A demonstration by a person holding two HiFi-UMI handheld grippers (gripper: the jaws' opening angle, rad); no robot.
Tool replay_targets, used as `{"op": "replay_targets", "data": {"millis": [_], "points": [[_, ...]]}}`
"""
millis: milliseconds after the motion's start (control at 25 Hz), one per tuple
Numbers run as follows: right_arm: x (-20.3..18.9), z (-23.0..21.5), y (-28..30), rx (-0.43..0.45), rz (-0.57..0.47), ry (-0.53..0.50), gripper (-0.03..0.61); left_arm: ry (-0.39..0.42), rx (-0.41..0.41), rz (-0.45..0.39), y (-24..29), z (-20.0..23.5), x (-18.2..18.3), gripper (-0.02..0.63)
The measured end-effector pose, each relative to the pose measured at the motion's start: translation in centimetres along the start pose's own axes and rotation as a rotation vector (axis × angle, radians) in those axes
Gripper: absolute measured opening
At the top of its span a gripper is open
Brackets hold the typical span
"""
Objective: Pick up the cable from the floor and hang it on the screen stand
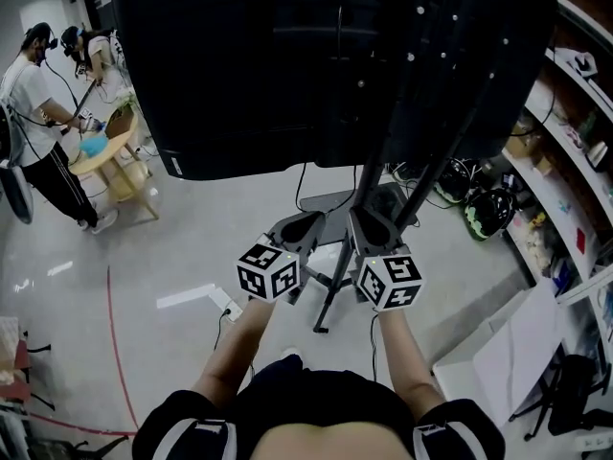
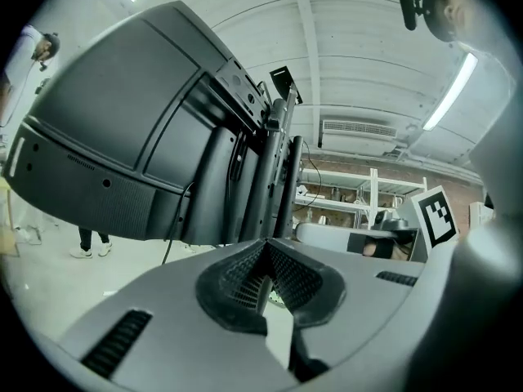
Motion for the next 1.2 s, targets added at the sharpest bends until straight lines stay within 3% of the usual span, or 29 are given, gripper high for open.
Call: {"op": "replay_targets", "data": {"millis": [160, 440, 640, 1000, 1200], "points": [[-2.2, 1.6, -3.3, -0.060, 0.041, 0.019, 0.032, 0.014, 0.028, 0.006, -2.4, -1.0, -3.0, 0.003], [-2.7, 3.3, -6.8, -0.059, 0.046, 0.023, 0.023, -0.028, 0.078, 0.020, -5.2, -2.6, -5.9, 0.003], [-2.8, 3.9, -8.1, -0.099, 0.011, 0.042, 0.023, -0.048, 0.082, 0.021, -6.1, -3.3, -6.6, 0.003], [-2.1, 5.1, -8.0, -0.088, -0.008, -0.021, 0.023, -0.102, 0.079, -0.001, -6.9, -3.7, -7.0, 0.003], [-2.5, 6.0, -7.7, -0.094, 0.006, -0.010, 0.023, -0.105, 0.087, 0.029, -7.8, -3.5, -7.6, 0.003]]}}
Point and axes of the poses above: the fingertips, and each gripper's own axes: y forward along the fingers, z to its left, x out of its top, the point moved 10 cm from there along -y, backward along the fingers, and after that the axes turned 11 degrees about -y, right-handed, at the moved point
